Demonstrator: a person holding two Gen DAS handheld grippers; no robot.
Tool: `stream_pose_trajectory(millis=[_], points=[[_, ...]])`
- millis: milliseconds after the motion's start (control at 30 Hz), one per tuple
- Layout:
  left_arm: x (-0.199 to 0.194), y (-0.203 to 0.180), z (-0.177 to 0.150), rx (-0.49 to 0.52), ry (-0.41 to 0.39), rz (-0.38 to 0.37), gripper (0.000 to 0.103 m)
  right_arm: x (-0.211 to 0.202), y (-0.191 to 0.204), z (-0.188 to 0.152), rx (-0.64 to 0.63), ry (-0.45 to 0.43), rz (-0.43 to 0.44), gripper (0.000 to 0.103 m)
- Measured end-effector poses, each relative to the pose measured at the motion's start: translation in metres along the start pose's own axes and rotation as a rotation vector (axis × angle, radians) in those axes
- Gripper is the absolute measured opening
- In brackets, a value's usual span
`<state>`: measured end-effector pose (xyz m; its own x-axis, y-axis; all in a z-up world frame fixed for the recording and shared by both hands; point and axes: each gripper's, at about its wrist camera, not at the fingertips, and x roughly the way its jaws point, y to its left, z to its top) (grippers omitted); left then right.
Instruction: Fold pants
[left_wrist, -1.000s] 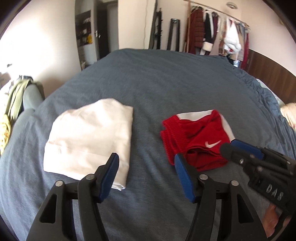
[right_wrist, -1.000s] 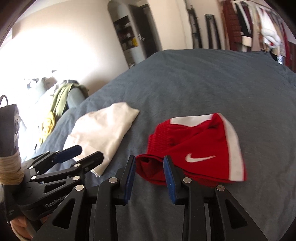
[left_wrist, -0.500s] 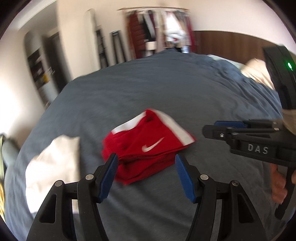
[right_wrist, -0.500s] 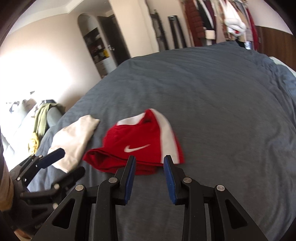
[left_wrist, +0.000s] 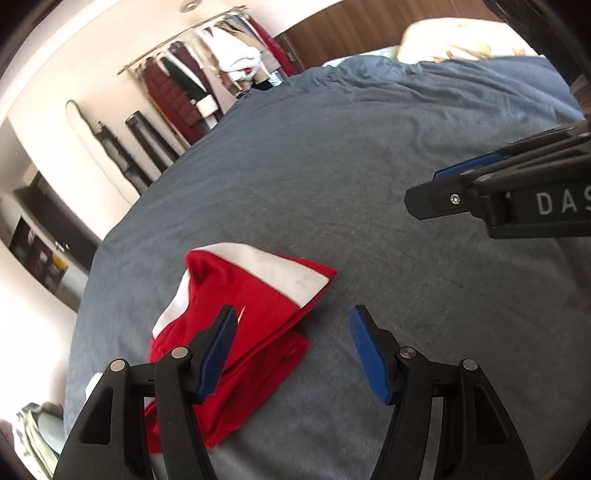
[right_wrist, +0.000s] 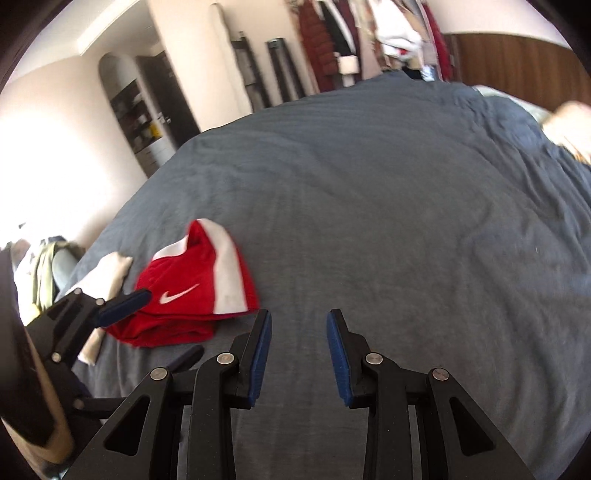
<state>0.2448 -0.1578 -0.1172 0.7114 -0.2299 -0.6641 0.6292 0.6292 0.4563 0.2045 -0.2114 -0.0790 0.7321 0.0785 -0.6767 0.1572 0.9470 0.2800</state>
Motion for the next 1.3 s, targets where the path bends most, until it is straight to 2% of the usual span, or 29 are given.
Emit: stream_pose_trajectory(millis=[267,300,467,567,633,733,933,1033,1300], points=[[0.034,-0.018,0.005,0.115,0.039,0.046,0.062,0.016,-0.02,-0.01,0.046,0.019,-0.01,0.032],[0.038,-0.019,0.005,0.123,0.052,0.051,0.059,0.018,-0.021,-0.01,0.05,0.021,-0.011,0.032],[0.055,-0.011,0.011,0.085,0.097,0.062,0.055,0.029,-0.024,-0.01,0.078,0.034,0.015,0.032],[0.065,-0.004,0.015,0.048,0.134,0.074,0.047,0.032,-0.023,-0.009,0.091,0.03,0.031,0.032],[0.07,0.003,0.019,0.008,0.148,0.069,0.027,0.032,-0.022,-0.009,0.097,0.025,0.039,0.032],[0.069,0.021,0.021,-0.121,0.159,0.027,0.014,0.033,-0.023,-0.008,0.108,0.021,0.048,0.033],[0.055,0.083,0.022,-0.458,0.131,-0.155,0.011,0.032,-0.022,-0.004,0.132,0.011,0.075,0.033],[0.046,0.11,0.021,-0.559,0.107,-0.196,0.01,0.032,-0.018,0.003,0.137,0.002,0.092,0.033],[0.028,0.157,0.013,-0.642,0.068,-0.13,0.01,0.04,0.018,0.021,0.089,-0.014,0.16,0.033]])
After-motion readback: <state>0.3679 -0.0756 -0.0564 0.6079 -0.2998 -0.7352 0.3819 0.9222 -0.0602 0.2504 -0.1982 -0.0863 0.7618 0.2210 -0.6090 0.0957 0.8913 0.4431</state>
